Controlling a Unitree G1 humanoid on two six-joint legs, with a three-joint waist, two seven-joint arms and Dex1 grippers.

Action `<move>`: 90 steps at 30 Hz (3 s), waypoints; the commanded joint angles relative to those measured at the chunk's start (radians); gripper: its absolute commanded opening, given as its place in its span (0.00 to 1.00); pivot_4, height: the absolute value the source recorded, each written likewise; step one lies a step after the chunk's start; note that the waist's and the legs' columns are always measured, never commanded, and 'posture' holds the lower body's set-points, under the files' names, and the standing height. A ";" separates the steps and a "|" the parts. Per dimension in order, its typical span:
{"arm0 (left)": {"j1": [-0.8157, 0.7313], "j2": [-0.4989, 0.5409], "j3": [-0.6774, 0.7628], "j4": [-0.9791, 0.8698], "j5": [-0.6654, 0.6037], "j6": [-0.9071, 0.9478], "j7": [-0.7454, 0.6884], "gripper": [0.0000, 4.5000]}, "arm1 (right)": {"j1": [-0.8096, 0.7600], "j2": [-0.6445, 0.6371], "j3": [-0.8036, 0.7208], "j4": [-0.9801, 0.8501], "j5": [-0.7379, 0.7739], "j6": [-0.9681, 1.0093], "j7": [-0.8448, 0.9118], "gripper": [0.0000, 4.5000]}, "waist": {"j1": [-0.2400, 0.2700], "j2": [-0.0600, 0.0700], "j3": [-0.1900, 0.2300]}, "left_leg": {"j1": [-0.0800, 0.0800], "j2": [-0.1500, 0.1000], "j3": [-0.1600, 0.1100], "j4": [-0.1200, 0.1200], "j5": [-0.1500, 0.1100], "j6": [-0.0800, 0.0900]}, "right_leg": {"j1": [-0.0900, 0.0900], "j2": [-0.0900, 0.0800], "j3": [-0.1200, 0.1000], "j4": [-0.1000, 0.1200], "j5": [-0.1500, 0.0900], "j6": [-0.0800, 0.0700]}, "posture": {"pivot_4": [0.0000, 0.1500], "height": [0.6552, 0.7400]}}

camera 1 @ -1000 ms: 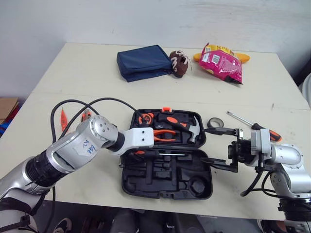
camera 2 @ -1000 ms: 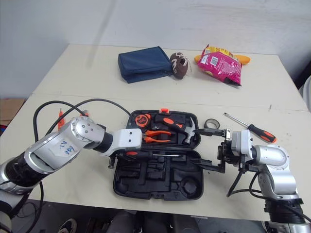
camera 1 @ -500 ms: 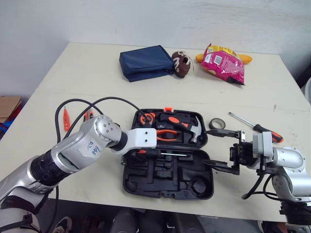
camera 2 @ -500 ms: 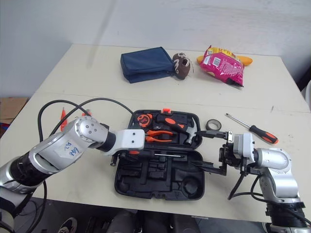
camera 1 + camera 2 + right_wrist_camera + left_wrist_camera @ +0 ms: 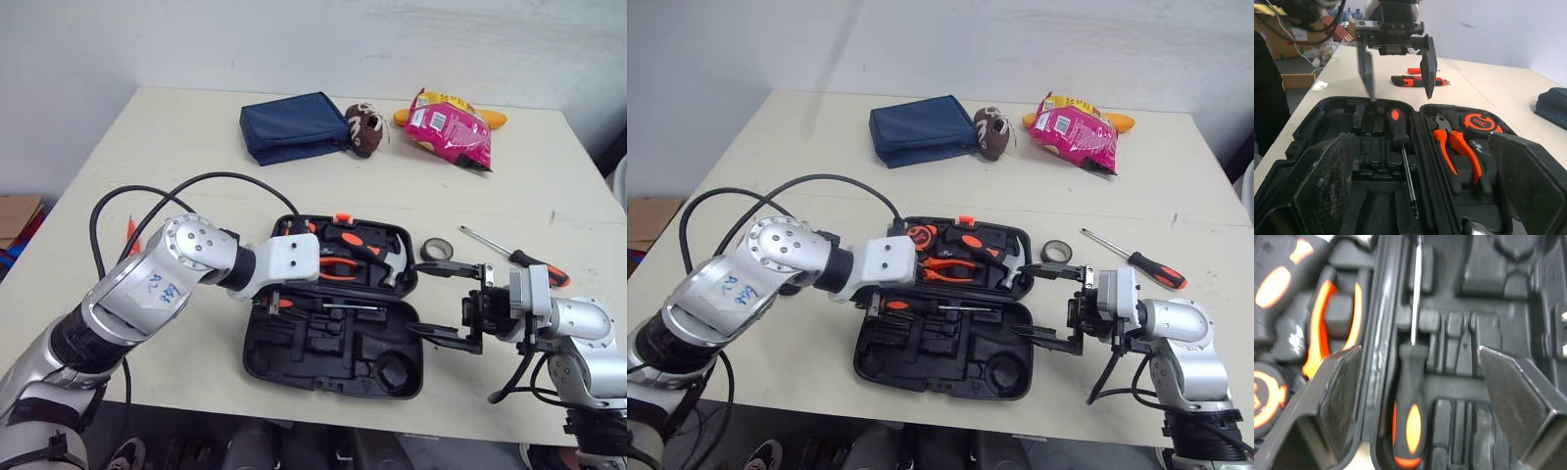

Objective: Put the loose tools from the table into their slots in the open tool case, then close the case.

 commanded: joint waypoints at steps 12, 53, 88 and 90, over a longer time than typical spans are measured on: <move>0.291 -0.181 0.076 0.293 0.072 -0.470 0.065 0.01 | 0.029 0.004 -0.024 -0.013 0.008 -0.023 -0.015 1.00 | 0.003 0.000 0.000 | 0.000 0.001 0.000 0.003 -0.003 0.001 | 0.001 0.001 0.000 0.001 0.000 0.000 | 1.00 1.00; 0.250 -0.222 0.221 0.299 -0.001 -0.633 -0.061 0.01 | 0.087 -0.075 -0.179 0.090 -0.017 -0.073 -0.079 1.00 | 0.003 0.011 -0.011 | 0.007 0.000 0.000 0.002 -0.014 0.008 | 0.013 -0.004 -0.003 -0.010 -0.001 0.005 | 1.00 1.00; 0.842 0.089 1.226 0.800 -0.184 -0.789 0.165 0.99 | 0.309 -0.197 -0.625 0.959 -0.120 -0.499 -0.334 1.00 | -0.026 0.005 -0.007 | 0.007 -0.001 0.002 -0.012 -0.018 0.003 | 0.007 -0.009 -0.007 -0.012 -0.005 -0.002 | 1.00 1.00; 0.830 0.075 1.210 0.738 -0.217 -0.762 0.162 0.99 | 0.278 -0.196 -0.612 0.939 -0.116 -0.498 -0.330 1.00 | -0.028 0.005 -0.007 | 0.006 0.000 0.003 -0.014 -0.018 0.002 | 0.005 -0.008 -0.007 -0.012 -0.005 -0.002 | 1.00 1.00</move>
